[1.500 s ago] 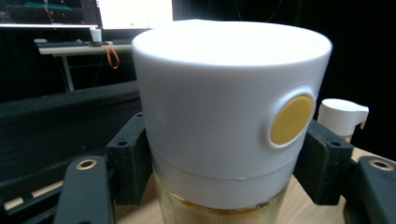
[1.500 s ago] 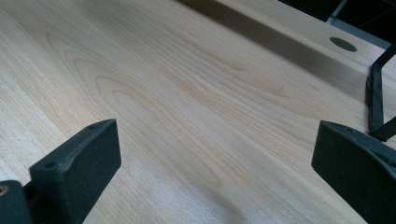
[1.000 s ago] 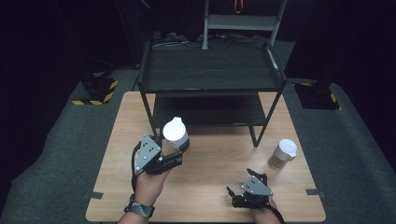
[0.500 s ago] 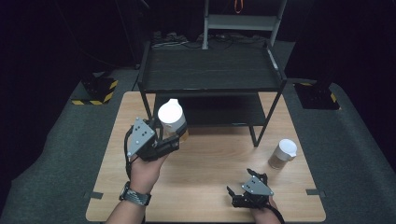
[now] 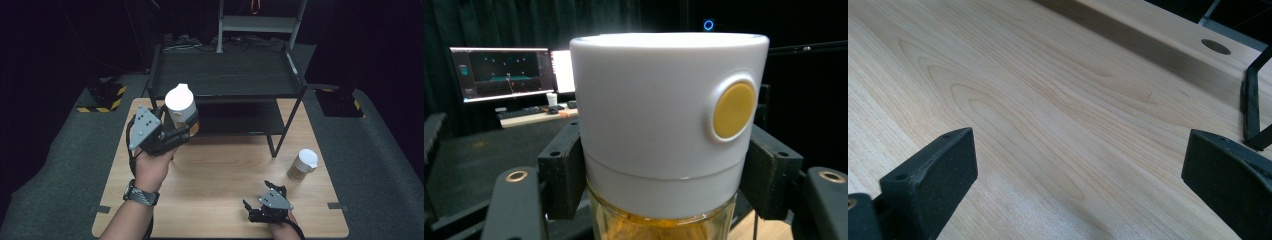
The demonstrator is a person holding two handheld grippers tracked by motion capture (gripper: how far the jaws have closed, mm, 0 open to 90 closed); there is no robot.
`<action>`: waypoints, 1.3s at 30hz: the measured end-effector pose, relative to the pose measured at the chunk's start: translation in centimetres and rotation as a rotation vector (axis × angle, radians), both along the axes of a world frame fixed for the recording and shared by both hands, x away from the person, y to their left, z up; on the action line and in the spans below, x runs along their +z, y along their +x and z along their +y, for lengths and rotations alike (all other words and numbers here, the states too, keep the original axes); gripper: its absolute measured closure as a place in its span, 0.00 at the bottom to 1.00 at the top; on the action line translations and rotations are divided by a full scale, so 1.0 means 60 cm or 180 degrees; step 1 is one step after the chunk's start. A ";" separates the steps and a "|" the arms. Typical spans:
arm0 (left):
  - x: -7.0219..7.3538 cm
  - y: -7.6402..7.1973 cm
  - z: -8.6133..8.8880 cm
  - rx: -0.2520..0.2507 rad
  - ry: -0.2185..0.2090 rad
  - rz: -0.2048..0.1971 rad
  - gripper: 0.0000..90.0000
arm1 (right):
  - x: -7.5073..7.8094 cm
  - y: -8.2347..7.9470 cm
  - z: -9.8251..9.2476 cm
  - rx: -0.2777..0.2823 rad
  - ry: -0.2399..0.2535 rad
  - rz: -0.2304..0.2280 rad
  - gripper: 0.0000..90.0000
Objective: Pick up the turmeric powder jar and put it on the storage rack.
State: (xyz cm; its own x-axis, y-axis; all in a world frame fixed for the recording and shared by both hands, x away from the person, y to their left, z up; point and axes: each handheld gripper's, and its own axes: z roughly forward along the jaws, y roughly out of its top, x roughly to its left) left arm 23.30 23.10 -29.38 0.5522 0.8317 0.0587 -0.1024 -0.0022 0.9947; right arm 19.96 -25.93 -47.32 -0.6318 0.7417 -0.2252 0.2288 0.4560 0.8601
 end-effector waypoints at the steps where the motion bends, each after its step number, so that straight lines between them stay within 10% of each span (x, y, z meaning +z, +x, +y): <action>1: 0.007 0.003 0.000 0.0007 -0.0007 -0.0012 0.34 | 0.000 0.000 0.000 0.0000 0.0000 0.0000 0.01; 39: 0.111 0.102 -0.051 0.0210 0.0013 -0.0060 0.34 | -0.002 0.000 -0.004 -0.0008 0.0064 0.0004 0.01</action>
